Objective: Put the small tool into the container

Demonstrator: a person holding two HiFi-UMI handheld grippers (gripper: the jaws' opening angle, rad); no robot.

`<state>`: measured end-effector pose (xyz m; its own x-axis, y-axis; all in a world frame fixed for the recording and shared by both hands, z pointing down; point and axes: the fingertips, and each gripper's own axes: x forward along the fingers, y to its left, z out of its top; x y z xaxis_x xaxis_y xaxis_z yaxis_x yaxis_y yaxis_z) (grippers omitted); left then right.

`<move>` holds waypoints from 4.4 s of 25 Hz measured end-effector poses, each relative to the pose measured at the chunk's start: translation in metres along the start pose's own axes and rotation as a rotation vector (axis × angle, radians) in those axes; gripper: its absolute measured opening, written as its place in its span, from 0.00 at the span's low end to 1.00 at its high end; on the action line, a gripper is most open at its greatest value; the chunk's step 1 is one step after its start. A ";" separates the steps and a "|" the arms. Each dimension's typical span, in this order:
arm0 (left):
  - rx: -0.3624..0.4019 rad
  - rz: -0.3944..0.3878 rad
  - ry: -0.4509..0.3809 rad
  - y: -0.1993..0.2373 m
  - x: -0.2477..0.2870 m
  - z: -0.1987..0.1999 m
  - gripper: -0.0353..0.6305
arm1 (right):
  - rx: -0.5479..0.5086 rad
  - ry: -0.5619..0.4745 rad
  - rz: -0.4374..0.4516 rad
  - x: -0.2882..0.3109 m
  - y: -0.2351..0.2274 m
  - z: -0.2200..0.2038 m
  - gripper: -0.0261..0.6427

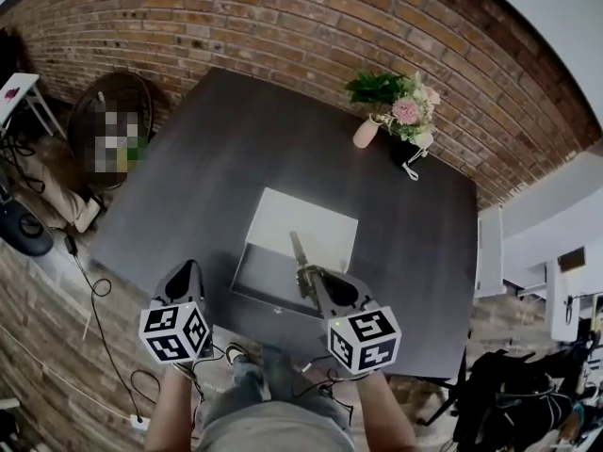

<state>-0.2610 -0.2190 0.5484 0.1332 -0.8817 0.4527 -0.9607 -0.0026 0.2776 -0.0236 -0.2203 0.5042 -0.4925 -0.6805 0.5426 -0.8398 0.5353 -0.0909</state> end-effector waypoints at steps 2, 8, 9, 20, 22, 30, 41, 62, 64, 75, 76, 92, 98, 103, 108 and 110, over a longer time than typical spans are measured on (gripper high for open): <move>-0.012 0.020 0.006 0.010 -0.003 -0.006 0.05 | -0.042 0.021 0.024 0.007 0.007 -0.003 0.07; -0.046 0.064 0.023 0.034 -0.010 -0.022 0.05 | -0.139 0.087 0.092 0.023 0.022 -0.012 0.07; -0.050 0.070 0.024 0.038 -0.011 -0.024 0.05 | -0.157 0.098 0.098 0.025 0.025 -0.015 0.07; -0.074 0.113 0.047 0.064 -0.016 -0.043 0.05 | -0.331 0.186 0.118 0.050 0.038 -0.039 0.07; -0.075 0.120 0.052 0.067 -0.016 -0.045 0.05 | -0.346 0.197 0.130 0.054 0.042 -0.041 0.07; -0.073 0.150 0.068 0.077 -0.014 -0.051 0.05 | -0.440 0.280 0.165 0.069 0.042 -0.058 0.07; -0.064 0.158 0.082 0.074 -0.011 -0.055 0.05 | -0.589 0.336 0.124 0.086 0.032 -0.070 0.07; -0.040 0.150 0.085 0.072 -0.009 -0.052 0.05 | -0.759 0.365 0.028 0.106 0.019 -0.075 0.07; -0.040 0.150 0.084 0.072 -0.008 -0.051 0.05 | -0.772 0.371 0.022 0.109 0.018 -0.076 0.07; -0.049 0.146 0.093 0.075 -0.012 -0.057 0.05 | -0.747 0.379 0.014 0.112 0.021 -0.081 0.07; -0.050 0.144 0.093 0.074 -0.012 -0.058 0.05 | -0.737 0.380 0.017 0.112 0.022 -0.081 0.08; -0.061 0.137 0.086 0.069 -0.014 -0.055 0.05 | -0.608 0.449 0.133 0.110 0.030 -0.094 0.17; -0.061 0.131 0.086 0.064 -0.013 -0.056 0.05 | -0.600 0.457 0.151 0.110 0.031 -0.098 0.20; -0.061 0.123 0.093 0.063 -0.013 -0.059 0.05 | -0.599 0.470 0.166 0.111 0.033 -0.104 0.23; -0.061 0.110 0.094 0.060 -0.014 -0.059 0.05 | -0.602 0.493 0.185 0.110 0.036 -0.110 0.26; -0.062 0.104 0.095 0.059 -0.014 -0.059 0.05 | -0.607 0.503 0.193 0.108 0.037 -0.113 0.27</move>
<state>-0.3053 -0.1788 0.6084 0.0590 -0.8273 0.5587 -0.9540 0.1181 0.2757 -0.0819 -0.2176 0.6534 -0.3332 -0.3196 0.8870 -0.4089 0.8967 0.1695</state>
